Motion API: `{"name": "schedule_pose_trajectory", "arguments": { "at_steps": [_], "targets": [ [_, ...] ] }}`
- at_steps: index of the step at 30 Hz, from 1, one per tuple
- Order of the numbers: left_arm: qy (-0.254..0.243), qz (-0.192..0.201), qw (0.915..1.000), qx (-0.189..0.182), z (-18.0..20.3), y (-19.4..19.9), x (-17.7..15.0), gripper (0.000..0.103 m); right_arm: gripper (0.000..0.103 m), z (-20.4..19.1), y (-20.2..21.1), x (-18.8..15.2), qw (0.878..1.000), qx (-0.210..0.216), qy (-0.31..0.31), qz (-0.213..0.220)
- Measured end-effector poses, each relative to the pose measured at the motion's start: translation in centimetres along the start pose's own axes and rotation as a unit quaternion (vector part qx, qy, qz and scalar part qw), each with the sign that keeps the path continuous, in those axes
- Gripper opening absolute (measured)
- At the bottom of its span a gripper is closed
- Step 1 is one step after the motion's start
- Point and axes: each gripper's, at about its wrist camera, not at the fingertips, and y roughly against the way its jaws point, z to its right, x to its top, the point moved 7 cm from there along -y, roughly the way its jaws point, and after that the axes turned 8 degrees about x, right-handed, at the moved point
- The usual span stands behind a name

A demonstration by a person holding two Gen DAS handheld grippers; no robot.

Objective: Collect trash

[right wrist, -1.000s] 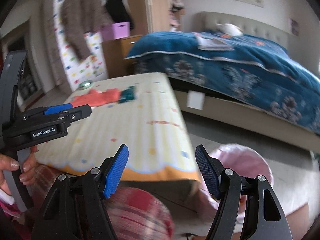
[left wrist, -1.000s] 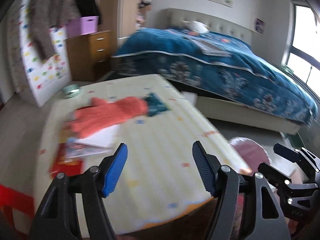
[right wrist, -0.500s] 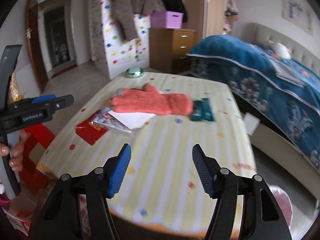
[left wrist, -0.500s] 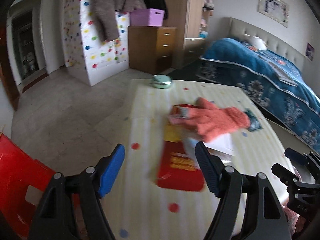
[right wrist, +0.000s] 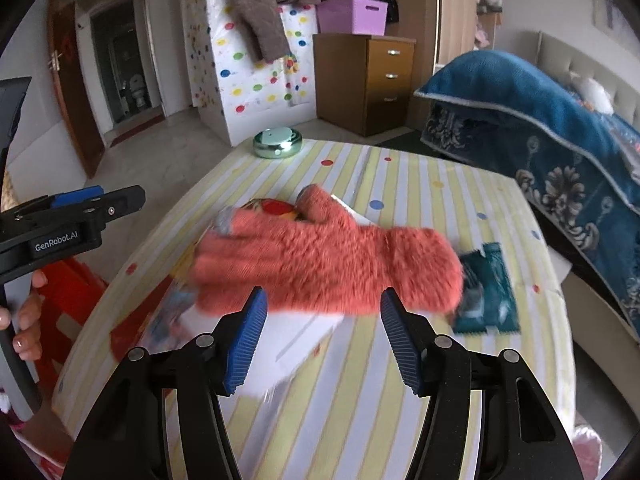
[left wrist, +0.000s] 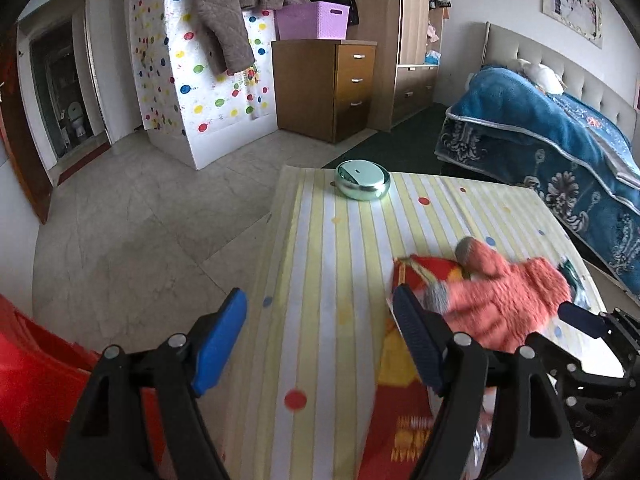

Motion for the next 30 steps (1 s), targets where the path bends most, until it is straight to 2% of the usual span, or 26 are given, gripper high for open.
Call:
{"name": "schedule_pose_trajectory", "arguments": {
  "at_steps": [5, 8, 10, 11, 12, 17, 18, 23, 27, 30],
  "targets": [
    [-0.008, -0.004, 1.0, 0.002, 0.5, -0.9, 0.3, 0.073, 0.06, 0.6, -2.6, 0.3, 0.999, 0.02, -0.015, -0.027],
    [-0.009, -0.008, 0.9999, 0.003, 0.6, -1.1, 0.0, 0.073, 0.054, 0.7, -2.5, 0.4, 0.999, 0.025, -0.006, -0.024],
    [-0.007, -0.011, 0.9999, 0.004, 0.5, -1.1, -0.1, 0.073, 0.038, 0.9, -2.6, 0.3, 1.0, 0.016, 0.004, -0.024],
    [-0.006, -0.012, 0.9999, 0.004, 0.4, -1.0, -0.3, 0.073, 0.017, 0.8, -2.5, 0.2, 1.0, 0.012, 0.009, -0.025],
    [-0.004, -0.012, 0.9999, 0.003, 0.3, -0.7, -0.2, 0.073, 0.015, 0.8, -2.2, 0.2, 1.0, 0.012, 0.01, -0.022],
    [-0.006, 0.0, 1.0, 0.002, 0.0, 1.4, -0.1, 0.073, 0.013, 0.6, 2.0, 0.8, 0.999, 0.003, 0.014, 0.032],
    [-0.006, 0.003, 1.0, 0.002, 0.0, 1.9, -0.1, 0.073, 0.014, 0.7, 4.5, 1.1, 0.998, 0.006, 0.008, 0.054],
    [-0.009, 0.012, 0.9998, -0.014, 1.1, 4.1, -0.2, 0.074, 0.014, 1.5, 10.3, 0.3, 0.996, -0.015, 0.003, 0.092],
    [-0.026, 0.013, 0.9986, -0.044, 3.9, 5.6, -1.2, 0.081, 0.014, 2.1, 12.4, -1.1, 0.995, -0.046, 0.001, 0.092],
    [-0.052, 0.01, 0.9965, -0.064, 7.0, 6.1, -2.5, 0.092, 0.014, 2.7, 14.1, -3.1, 0.994, -0.067, -0.011, 0.088]
  ]
}}
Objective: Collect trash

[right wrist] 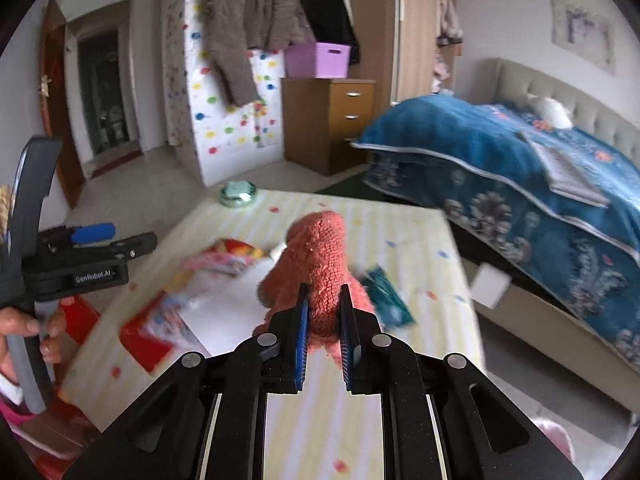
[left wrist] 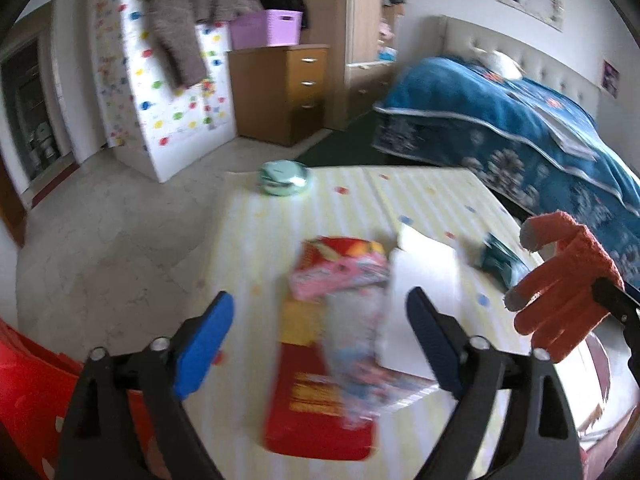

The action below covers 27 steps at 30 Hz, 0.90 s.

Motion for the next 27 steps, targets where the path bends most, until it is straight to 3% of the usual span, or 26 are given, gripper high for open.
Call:
{"name": "schedule_pose_trajectory", "arguments": {
  "at_steps": [1, 8, 16, 21, 23, 27],
  "targets": [
    [-0.009, -0.001, 0.9999, -0.005, 0.9, -0.1, -0.3, 0.096, 0.014, 0.4, 0.2, 0.3, 1.0, -0.002, -0.003, -0.001],
    [-0.102, -0.03, 0.9941, -0.023, 7.4, -2.1, -2.6, 0.096, 0.014, 4.0, 2.6, -2.1, 0.999, -0.01, -0.039, -0.01],
    [-0.098, -0.078, 0.9918, -0.022, 8.2, -5.5, -3.8, 0.094, 0.014, 5.2, 3.3, -5.1, 0.997, 0.012, -0.074, -0.015],
    [-0.105, -0.079, 0.9912, -0.013, 8.2, -5.9, -4.4, 0.09, 0.014, 4.7, 3.0, -5.6, 0.997, 0.02, -0.076, -0.016],
    [-0.101, -0.078, 0.9917, -0.014, 8.1, -5.8, -4.5, 0.084, 0.014, 4.5, 2.9, -5.8, 0.997, 0.023, -0.076, -0.017],
    [-0.108, -0.065, 0.992, -0.003, 8.0, -5.4, -4.1, 0.05, 0.014, 4.1, 2.7, -5.9, 0.996, 0.026, -0.077, -0.021]
  ]
}}
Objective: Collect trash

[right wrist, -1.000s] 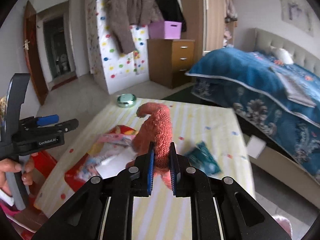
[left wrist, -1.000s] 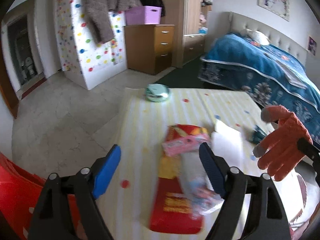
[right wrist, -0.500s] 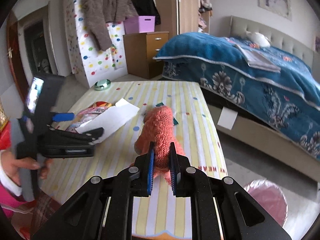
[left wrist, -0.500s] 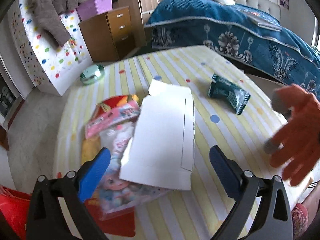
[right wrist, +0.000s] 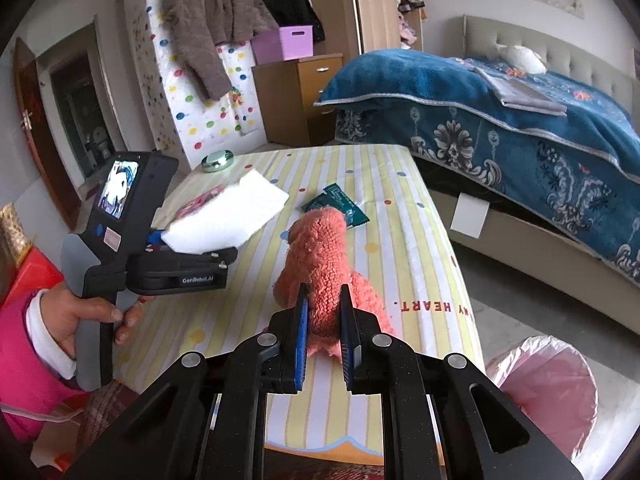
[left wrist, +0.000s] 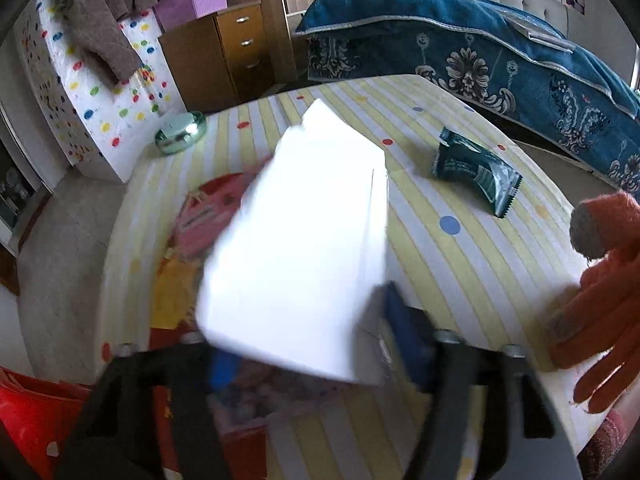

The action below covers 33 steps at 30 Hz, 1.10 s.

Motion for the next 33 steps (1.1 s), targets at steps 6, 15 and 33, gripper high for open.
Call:
{"name": "schedule_pose_trajectory", "arguments": {
  "at_steps": [6, 15, 33],
  "targets": [
    [0.031, 0.029, 0.9977, -0.052, -1.0, 2.1, 1.0, 0.004, 0.014, -0.3, 0.2, -0.3, 1.0, -0.007, -0.001, -0.003],
    [0.036, 0.098, 0.9884, -0.11, -1.5, 7.8, 0.9, 0.0, 0.014, -0.3, 1.1, -0.7, 1.0, -0.012, -0.002, 0.002],
    [0.028, 0.065, 0.9931, -0.093, -0.6, 6.4, -1.2, 0.079, 0.014, 0.9, 2.8, -1.2, 1.0, -0.023, -0.012, 0.01]
  ]
}}
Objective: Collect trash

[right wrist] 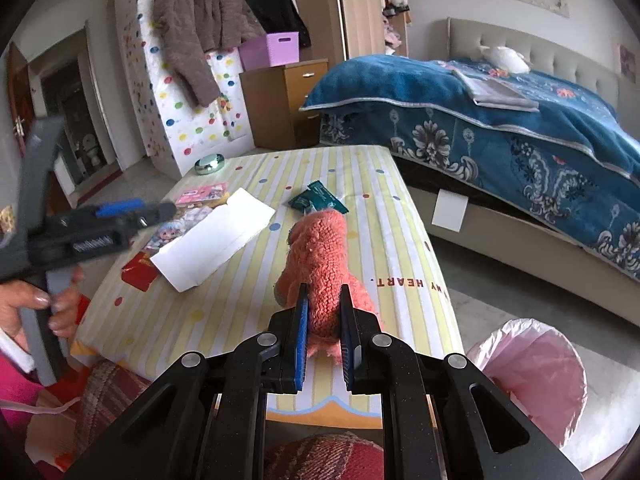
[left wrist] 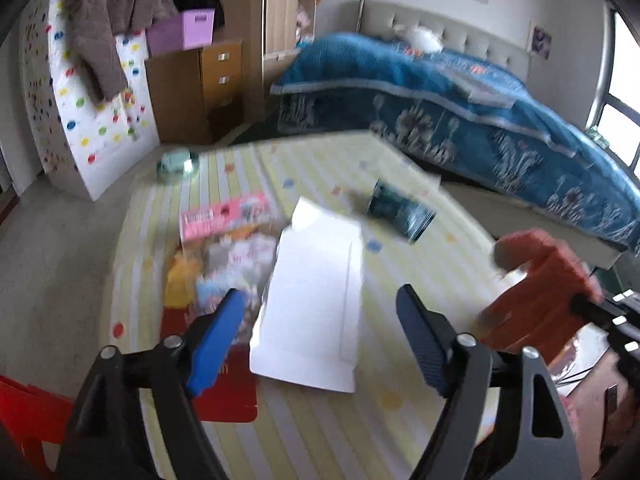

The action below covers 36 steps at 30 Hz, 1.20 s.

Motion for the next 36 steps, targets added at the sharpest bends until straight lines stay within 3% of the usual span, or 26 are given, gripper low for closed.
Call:
{"name": "schedule_pose_trajectory", "arguments": {
  "at_steps": [8, 13, 14, 16, 18, 22, 28, 36],
  "targets": [
    [-0.047, -0.066, 0.9957, 0.045, 0.4, -4.8, -2.5, 0.079, 0.014, 0.1, -0.5, -0.2, 1.0, 0.0, 0.0, -0.007],
    [-0.047, -0.062, 0.996, 0.043, 0.6, -4.4, -2.7, 0.07, 0.014, -0.2, -0.8, -0.2, 1.0, 0.001, 0.002, -0.009],
    [-0.051, -0.057, 0.9959, 0.048, 0.6, -4.2, -2.7, 0.063, 0.014, -0.3, -0.8, -0.1, 1.0, 0.001, 0.003, -0.009],
    [-0.043, -0.045, 0.9967, 0.053, 0.5, -3.4, -2.3, 0.034, 0.014, -0.3, -0.8, -0.2, 1.0, 0.001, 0.003, -0.009],
    [-0.022, -0.033, 0.9986, 0.036, 0.1, -2.2, -1.7, 0.018, 0.014, -0.3, -0.6, -0.3, 1.0, 0.001, 0.002, -0.008],
    [-0.006, -0.004, 0.9999, 0.008, 0.5, 0.5, -0.9, 0.004, 0.014, -0.4, -0.4, -0.3, 1.0, 0.003, 0.001, -0.004],
    [0.006, 0.031, 0.9987, -0.04, 2.2, 4.5, 0.1, 0.0, 0.014, -0.1, 0.8, -0.3, 1.0, 0.003, -0.005, 0.008],
    [-0.026, 0.065, 0.9943, -0.081, 7.9, 7.4, 1.3, 0.0, 0.014, 1.5, 3.1, -1.0, 1.0, -0.017, -0.017, 0.019]
  ]
}}
